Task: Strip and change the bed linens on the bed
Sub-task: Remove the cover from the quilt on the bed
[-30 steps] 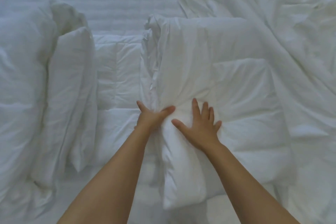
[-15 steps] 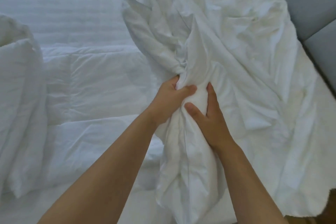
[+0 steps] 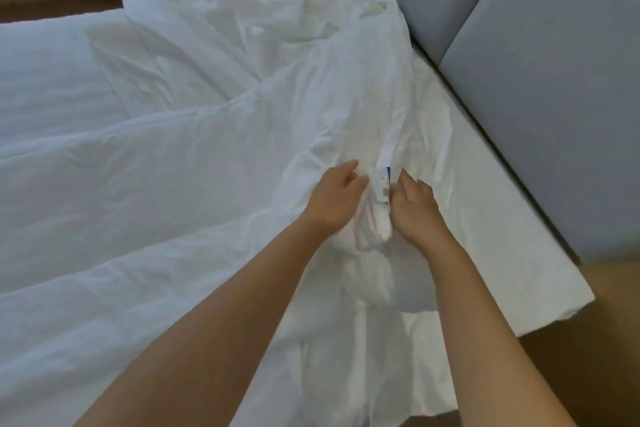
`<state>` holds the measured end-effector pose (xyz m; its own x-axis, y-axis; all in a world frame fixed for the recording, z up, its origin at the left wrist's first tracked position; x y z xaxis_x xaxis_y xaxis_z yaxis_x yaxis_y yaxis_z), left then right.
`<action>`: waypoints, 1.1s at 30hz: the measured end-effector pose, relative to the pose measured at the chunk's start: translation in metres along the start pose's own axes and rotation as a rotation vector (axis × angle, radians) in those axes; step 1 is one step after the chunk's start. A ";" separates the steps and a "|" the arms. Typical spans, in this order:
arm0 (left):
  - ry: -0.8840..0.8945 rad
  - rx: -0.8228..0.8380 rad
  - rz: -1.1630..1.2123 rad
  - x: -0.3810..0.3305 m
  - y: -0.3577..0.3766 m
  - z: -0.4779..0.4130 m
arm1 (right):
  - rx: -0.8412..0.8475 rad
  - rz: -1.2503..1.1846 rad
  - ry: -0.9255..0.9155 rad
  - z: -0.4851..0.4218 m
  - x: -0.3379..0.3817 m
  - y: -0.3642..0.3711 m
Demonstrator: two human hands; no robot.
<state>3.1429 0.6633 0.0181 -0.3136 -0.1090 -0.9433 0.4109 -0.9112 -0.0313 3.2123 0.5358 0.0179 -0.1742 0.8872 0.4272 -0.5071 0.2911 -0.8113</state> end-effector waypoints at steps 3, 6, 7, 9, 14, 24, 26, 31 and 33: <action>0.032 -0.079 -0.328 0.026 -0.008 0.010 | -0.044 0.127 0.050 -0.002 -0.012 0.003; 0.020 -0.035 -0.514 0.046 -0.020 0.022 | -0.201 0.029 -0.015 0.008 -0.003 0.010; 0.043 -0.032 -0.569 0.048 -0.024 0.025 | -0.234 -0.001 -0.046 0.015 0.002 0.014; 0.082 -0.047 -0.656 0.050 -0.033 0.035 | -0.206 0.088 -0.101 0.024 0.013 0.029; 0.005 -0.074 -0.777 0.066 -0.076 0.083 | 0.043 0.467 -0.163 0.053 0.051 0.080; -0.187 -0.192 -0.987 0.129 -0.278 0.277 | 0.288 0.504 -0.452 0.182 0.182 0.237; -0.254 -0.179 -1.107 0.154 -0.328 0.322 | 0.351 0.468 -0.499 0.213 0.214 0.281; -0.408 -0.183 -1.316 0.194 -0.448 0.382 | 0.458 0.358 -0.591 0.270 0.294 0.382; -0.444 -0.175 -1.353 0.202 -0.485 0.387 | 0.497 0.329 -0.586 0.284 0.324 0.415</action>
<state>2.5489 0.9298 -0.0295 -0.7650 0.6437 0.0223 -0.3257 -0.3567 -0.8756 2.7054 0.8419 -0.0674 -0.7200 0.5292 0.4489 -0.6426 -0.2643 -0.7192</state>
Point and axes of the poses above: each hand's wrist, its own z-axis away from the middle knuckle, its own y-axis out of the palm, x = y × z, the point moved 4 cm from there along -z, towards the middle knuckle, and after that the axes turned 13 degrees about z, right-handed, at the moved point
